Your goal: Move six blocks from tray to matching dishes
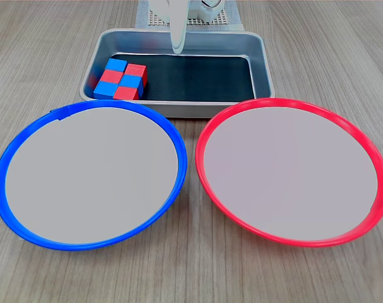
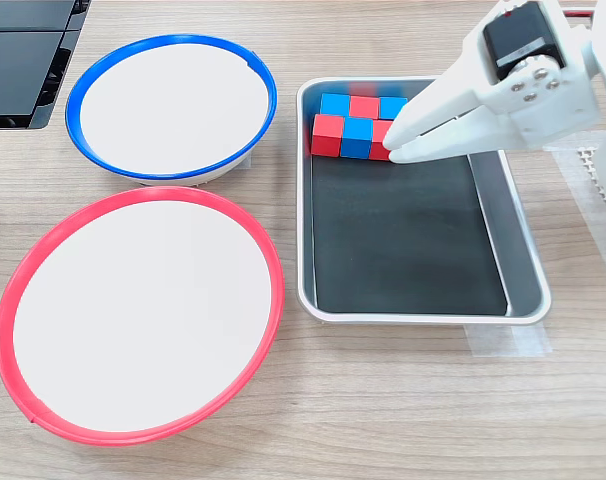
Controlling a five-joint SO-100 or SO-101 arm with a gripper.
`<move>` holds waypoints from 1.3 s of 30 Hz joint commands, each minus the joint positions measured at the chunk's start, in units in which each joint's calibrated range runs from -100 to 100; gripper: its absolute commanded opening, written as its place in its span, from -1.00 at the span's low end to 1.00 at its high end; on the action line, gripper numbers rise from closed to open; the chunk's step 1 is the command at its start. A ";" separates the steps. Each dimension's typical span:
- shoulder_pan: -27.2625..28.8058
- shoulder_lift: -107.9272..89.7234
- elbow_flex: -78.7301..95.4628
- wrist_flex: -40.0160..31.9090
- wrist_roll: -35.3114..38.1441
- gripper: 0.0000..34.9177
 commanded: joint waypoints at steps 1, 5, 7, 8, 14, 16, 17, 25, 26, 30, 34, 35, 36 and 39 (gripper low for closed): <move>-0.38 -0.26 0.00 0.19 0.29 -0.98; -0.38 -0.26 0.00 0.19 0.29 -0.98; -0.38 -0.26 0.00 0.19 0.29 -0.98; -0.38 -0.26 0.00 0.19 0.29 -0.98; -0.38 -0.26 0.00 0.19 0.29 -0.98; -0.38 -0.26 0.00 0.19 0.29 -0.98; -0.38 -0.26 0.00 0.19 0.29 -0.98; -0.38 -0.26 0.00 0.19 0.29 -0.98; -0.38 -0.26 0.00 0.19 0.29 -0.98; -2.36 2.73 -1.09 -0.22 1.66 -0.99; 3.48 21.24 -15.38 -5.42 8.94 -0.99; 5.08 27.46 -19.85 -6.82 10.11 -0.99; 6.77 34.80 -25.22 -7.73 11.23 -1.00; 9.41 51.43 -36.96 -7.81 14.02 -1.00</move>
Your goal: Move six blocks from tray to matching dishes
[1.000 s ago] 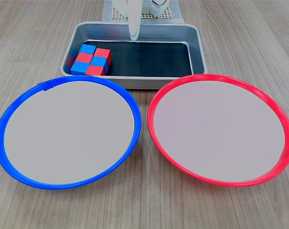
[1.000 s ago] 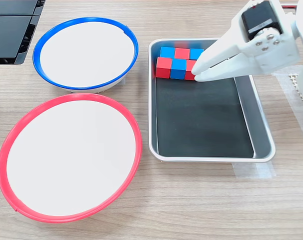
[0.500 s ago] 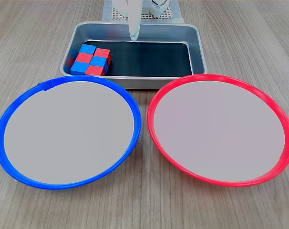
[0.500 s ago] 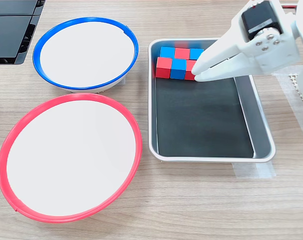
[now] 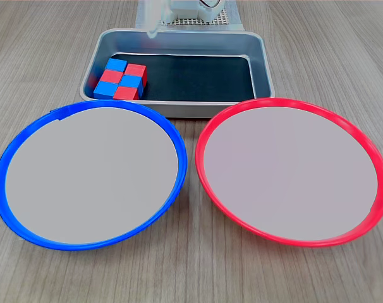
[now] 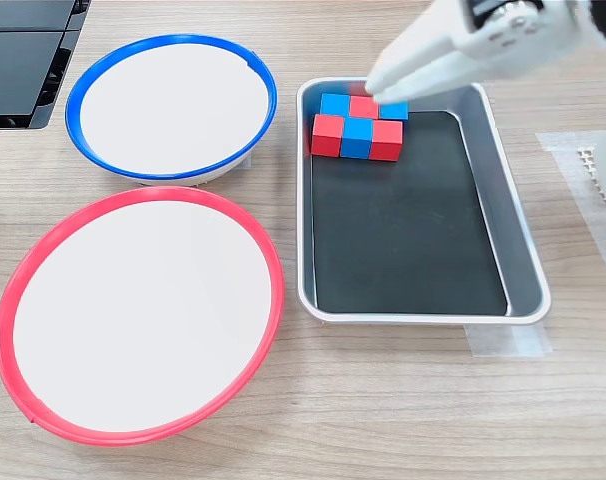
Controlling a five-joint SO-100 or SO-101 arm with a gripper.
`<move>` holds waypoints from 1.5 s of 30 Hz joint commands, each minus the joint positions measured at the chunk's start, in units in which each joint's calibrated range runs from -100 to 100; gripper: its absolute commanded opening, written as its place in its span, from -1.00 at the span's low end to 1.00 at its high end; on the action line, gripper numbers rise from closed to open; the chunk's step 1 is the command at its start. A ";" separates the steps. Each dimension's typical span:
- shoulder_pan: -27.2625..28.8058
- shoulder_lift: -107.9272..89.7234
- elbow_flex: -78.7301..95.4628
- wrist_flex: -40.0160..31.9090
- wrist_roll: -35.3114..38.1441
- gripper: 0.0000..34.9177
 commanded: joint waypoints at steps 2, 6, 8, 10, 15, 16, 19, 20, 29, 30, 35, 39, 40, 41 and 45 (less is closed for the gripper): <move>4.63 27.99 -20.64 -0.54 6.06 -1.00; 8.39 38.22 -22.92 -6.40 14.26 -1.00; 10.18 40.70 -22.10 -9.37 18.66 -1.00; 11.03 41.55 -21.01 -11.19 21.44 -1.00; 11.41 41.89 -19.91 -12.51 24.57 -1.00; 11.41 42.15 -19.82 -12.84 25.49 -1.00; 11.69 43.60 -19.10 -15.56 27.79 -1.00; 11.69 44.36 -18.82 -16.80 28.52 -1.00; 9.81 46.75 -17.09 -20.68 30.48 -1.00; 9.52 46.75 -16.91 -20.76 30.57 -1.00; 8.39 47.35 -16.09 -22.25 30.82 -1.00; 8.49 48.20 -15.64 -22.58 31.70 -1.00; 8.68 48.20 -15.36 -22.50 32.04 -1.00; 9.05 48.20 -15.09 -22.17 32.38 -1.00; 10.18 47.09 -13.54 -19.86 33.65 -1.00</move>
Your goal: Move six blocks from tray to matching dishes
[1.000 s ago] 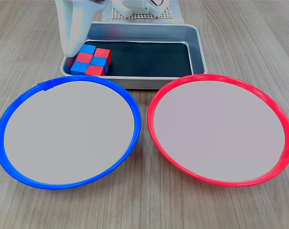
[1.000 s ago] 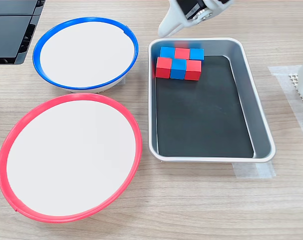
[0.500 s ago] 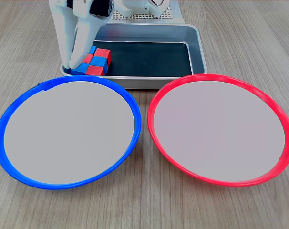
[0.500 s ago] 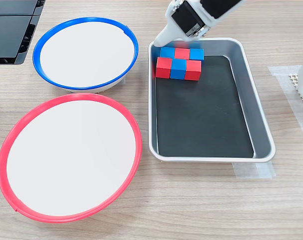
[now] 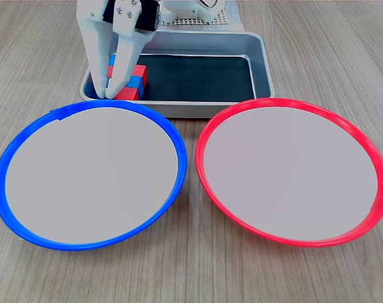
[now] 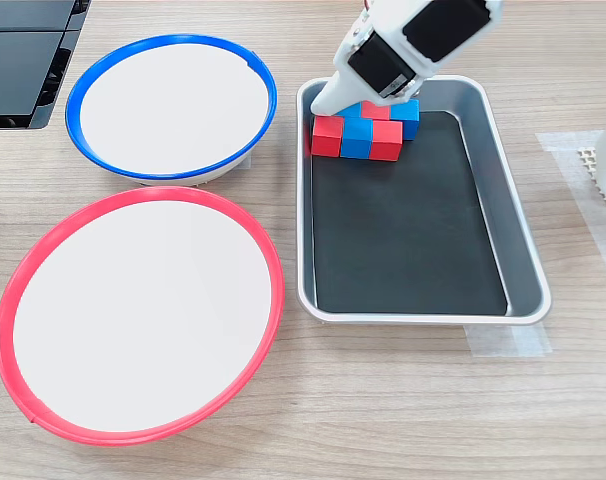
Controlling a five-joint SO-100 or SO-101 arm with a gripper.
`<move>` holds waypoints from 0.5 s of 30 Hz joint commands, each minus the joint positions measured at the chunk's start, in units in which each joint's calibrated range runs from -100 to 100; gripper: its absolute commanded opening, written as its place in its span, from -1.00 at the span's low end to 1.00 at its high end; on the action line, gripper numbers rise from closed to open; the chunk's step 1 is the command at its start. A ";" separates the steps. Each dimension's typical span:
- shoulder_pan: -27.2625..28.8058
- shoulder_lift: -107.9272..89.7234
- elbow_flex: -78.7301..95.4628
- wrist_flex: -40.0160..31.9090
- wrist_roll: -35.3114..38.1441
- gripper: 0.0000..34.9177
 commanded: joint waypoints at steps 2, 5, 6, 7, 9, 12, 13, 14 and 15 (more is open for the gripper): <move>1.53 -2.35 1.25 3.33 0.98 -1.00; 0.87 -5.34 3.16 6.30 0.73 -1.00; 0.40 -6.62 3.71 7.79 0.49 -1.00; -0.26 -7.81 4.07 9.19 0.05 -1.00; -1.77 -10.03 4.44 12.66 -0.68 -1.00; -5.44 -12.33 2.62 19.26 -2.98 -1.00; -6.19 -12.67 1.62 20.99 -3.47 -1.00; -7.41 -13.10 -0.75 24.13 -4.49 -1.00; -8.07 -13.36 -3.03 26.52 -5.23 -1.00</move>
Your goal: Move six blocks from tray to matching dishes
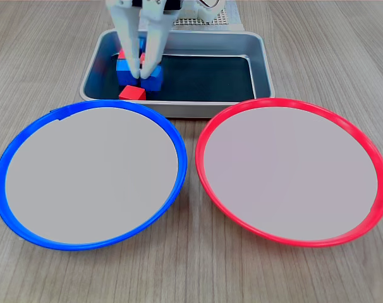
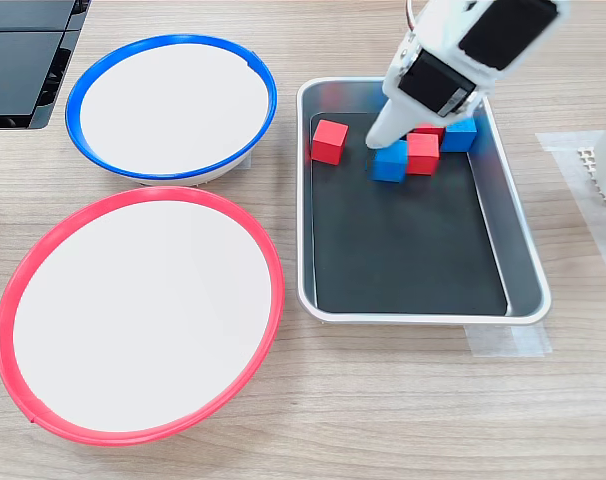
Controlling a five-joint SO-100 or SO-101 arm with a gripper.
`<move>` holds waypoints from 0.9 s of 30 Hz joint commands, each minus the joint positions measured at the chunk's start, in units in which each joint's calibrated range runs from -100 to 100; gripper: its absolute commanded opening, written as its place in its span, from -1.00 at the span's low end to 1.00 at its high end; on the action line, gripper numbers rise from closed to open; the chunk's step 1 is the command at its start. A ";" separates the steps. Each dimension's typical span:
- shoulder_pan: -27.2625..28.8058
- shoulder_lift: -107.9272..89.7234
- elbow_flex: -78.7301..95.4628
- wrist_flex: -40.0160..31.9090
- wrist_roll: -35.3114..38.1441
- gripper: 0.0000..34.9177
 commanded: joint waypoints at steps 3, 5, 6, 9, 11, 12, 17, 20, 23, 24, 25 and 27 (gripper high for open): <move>-0.72 -0.57 -17.13 14.99 -3.52 -1.00; 0.78 1.22 -19.50 15.82 -3.13 -0.95; 2.01 2.42 -19.86 14.83 -2.78 -0.76; 5.02 5.57 -20.41 12.52 -0.15 -0.38; 6.90 7.11 -20.41 10.70 1.61 -0.24; 7.84 7.96 -19.86 8.89 2.69 -0.20; 9.25 12.06 -18.04 1.79 4.88 -0.23; 8.50 14.87 -18.77 -0.28 5.08 -0.21; 7.65 16.75 -19.14 -1.27 5.27 -0.19; 7.28 17.26 -19.41 -1.35 5.32 -0.19; 7.09 17.60 -19.50 -1.35 5.32 -0.19; 6.62 18.11 -19.59 -1.43 5.37 -0.18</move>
